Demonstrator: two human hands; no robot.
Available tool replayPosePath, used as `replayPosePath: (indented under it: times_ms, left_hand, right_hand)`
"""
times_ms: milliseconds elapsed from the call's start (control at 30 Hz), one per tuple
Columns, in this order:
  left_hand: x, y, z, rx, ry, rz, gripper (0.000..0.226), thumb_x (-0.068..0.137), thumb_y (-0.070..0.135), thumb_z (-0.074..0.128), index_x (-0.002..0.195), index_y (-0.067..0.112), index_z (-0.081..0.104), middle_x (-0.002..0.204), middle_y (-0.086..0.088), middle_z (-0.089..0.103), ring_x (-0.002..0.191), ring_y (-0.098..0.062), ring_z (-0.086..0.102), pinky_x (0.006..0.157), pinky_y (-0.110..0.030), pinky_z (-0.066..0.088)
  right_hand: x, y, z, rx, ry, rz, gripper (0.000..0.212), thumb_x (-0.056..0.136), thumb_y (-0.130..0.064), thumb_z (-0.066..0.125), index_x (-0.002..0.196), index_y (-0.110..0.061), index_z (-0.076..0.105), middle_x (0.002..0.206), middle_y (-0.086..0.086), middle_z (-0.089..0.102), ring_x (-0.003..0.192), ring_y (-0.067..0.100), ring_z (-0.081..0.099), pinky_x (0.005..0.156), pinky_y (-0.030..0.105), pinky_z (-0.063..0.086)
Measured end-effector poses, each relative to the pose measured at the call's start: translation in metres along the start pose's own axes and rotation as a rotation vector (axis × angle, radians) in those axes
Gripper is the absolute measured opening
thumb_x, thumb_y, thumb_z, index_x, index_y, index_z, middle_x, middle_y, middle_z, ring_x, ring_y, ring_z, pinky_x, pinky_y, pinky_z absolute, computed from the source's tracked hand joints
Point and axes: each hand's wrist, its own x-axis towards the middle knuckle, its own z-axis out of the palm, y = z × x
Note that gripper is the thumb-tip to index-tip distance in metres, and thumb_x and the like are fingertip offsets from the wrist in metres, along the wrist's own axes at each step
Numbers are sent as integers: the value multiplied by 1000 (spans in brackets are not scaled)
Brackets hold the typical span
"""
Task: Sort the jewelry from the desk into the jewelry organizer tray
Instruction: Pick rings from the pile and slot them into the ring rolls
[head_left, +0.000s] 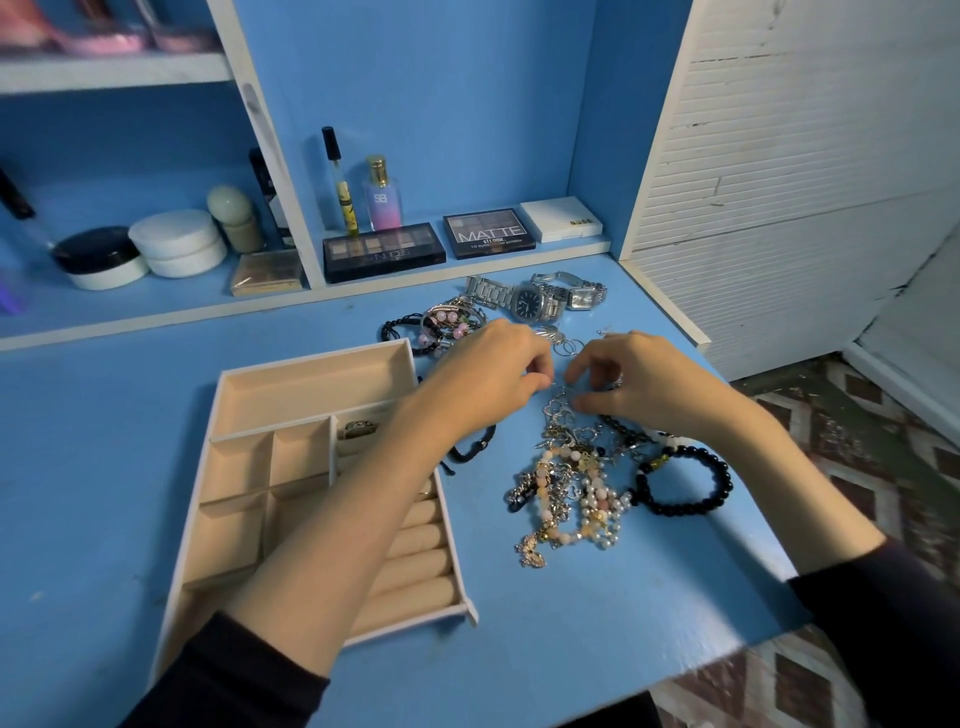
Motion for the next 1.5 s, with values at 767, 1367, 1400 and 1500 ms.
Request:
replayPosePath:
  times_ms: [767, 1367, 1400, 1500]
  left_hand:
    - [-22, -4, -18, -158, 89, -124, 7, 88, 23, 60, 86, 21, 65, 72, 21, 52, 69, 2, 50, 60, -10, 30]
    - [-134, -30, -39, -340, 396, -265, 14, 80, 20, 67, 77, 33, 65, 73, 16, 66, 72, 2, 61, 67, -13, 49]
    - [-140, -29, -38, -325, 387, -267, 16, 79, 20, 67, 76, 35, 65, 71, 18, 65, 71, 3, 60, 66, -13, 48]
    - [-154, -25, -36, -284, 357, -255, 10, 79, 19, 68, 77, 30, 68, 64, 24, 60, 65, 10, 55, 61, -6, 42]
  right_hand:
    - [11, -14, -12, -91, -40, -73, 11, 82, -16, 66, 87, -12, 75, 73, -9, 66, 69, 5, 58, 61, 10, 43]
    - [-27, -89, 43, 701, 284, -34, 9, 79, -16, 71, 76, -24, 74, 78, -2, 74, 75, 19, 65, 66, 20, 50]
    - [-27, -93, 48, 739, 271, -34, 8, 79, -15, 71, 75, -21, 74, 76, 2, 73, 72, 19, 64, 64, 19, 48]
    - [-29, -103, 60, 809, 277, -46, 13, 79, -12, 71, 71, -22, 73, 72, 6, 72, 66, 16, 57, 62, 23, 44]
